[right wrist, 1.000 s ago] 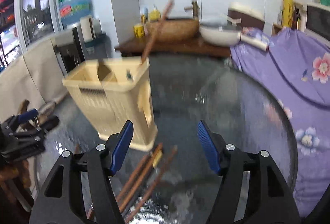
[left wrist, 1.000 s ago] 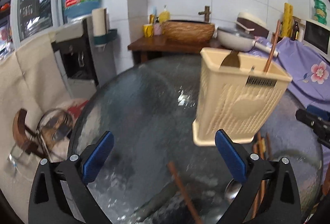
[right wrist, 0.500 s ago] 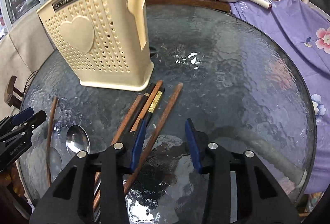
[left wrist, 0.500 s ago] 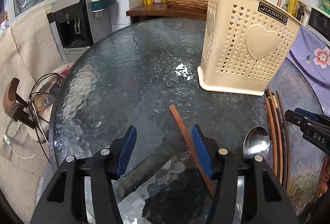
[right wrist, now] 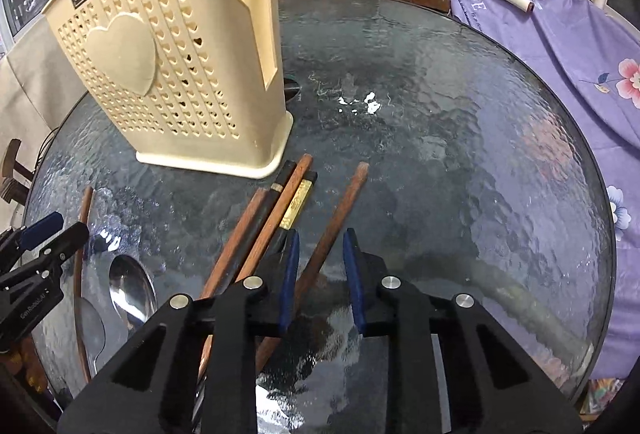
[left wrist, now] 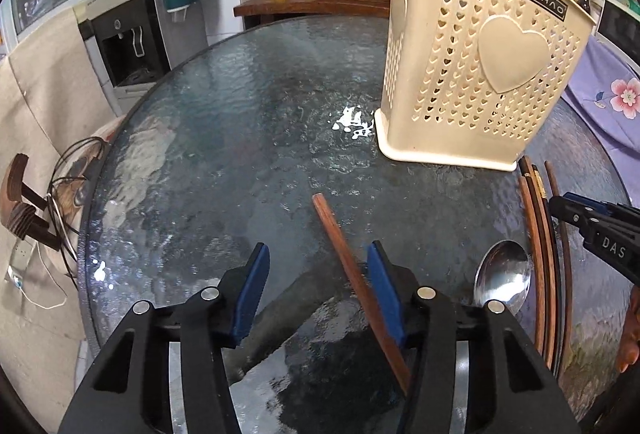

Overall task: Organize utensils
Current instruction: 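Grasp a wooden chopstick with the left tool while the right tool grasps another, then lift both chopsticks and carry them above the cream holder with both tools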

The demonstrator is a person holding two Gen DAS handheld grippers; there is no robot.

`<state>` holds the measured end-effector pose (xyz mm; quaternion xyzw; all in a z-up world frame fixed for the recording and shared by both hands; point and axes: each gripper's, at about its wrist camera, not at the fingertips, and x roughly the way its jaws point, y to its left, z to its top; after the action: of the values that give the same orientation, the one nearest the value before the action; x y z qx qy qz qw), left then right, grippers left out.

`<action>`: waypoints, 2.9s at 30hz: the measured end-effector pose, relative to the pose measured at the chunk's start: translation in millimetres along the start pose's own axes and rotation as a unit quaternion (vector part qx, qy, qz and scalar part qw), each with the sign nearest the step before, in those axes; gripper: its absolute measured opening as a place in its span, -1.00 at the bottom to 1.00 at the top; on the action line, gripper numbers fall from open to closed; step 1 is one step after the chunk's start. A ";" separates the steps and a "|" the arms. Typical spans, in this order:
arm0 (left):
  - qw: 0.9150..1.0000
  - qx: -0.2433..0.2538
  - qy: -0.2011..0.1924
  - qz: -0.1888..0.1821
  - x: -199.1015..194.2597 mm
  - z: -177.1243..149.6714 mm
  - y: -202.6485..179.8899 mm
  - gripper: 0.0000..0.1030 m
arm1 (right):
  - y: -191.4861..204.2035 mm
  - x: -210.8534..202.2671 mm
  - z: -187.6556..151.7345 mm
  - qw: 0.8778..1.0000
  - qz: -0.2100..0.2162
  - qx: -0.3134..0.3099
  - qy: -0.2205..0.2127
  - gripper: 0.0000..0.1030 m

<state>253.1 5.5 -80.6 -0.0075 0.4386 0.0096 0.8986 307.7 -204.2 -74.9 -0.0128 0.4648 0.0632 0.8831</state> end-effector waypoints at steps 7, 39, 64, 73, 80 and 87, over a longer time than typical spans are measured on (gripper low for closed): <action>1.000 0.007 0.006 0.005 8.5 11.3 -3.9 -0.21 | -5.6 7.1 11.3 1.000 0.004 0.011 0.002 -0.74; 1.000 0.024 0.004 0.008 25.4 35.3 -28.6 -0.83 | -12.5 16.8 14.6 0.999 0.007 0.030 -0.019 -0.85; 0.982 -0.005 -0.145 -0.119 -96.7 39.5 -13.8 -0.86 | -28.3 -118.7 14.8 0.974 0.116 0.016 -0.192 -0.85; 0.966 0.009 -0.214 -0.147 -166.1 38.4 -5.1 -0.86 | -33.0 -183.6 2.9 0.957 0.177 0.000 -0.230 -0.85; 0.957 0.013 -0.236 -0.165 -190.3 35.2 -2.5 -0.86 | -24.0 -209.7 2.8 0.949 0.183 -0.017 -0.255 -0.85; 0.951 0.019 -0.251 -0.180 -204.4 44.8 -4.7 -0.86 | -13.9 -222.4 18.0 0.947 0.187 -0.041 -0.260 -0.85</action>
<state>162.8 -0.4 108.1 -0.0666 0.1899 -0.1589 0.9666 199.7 -238.6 117.8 0.0550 0.2102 0.2468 0.9444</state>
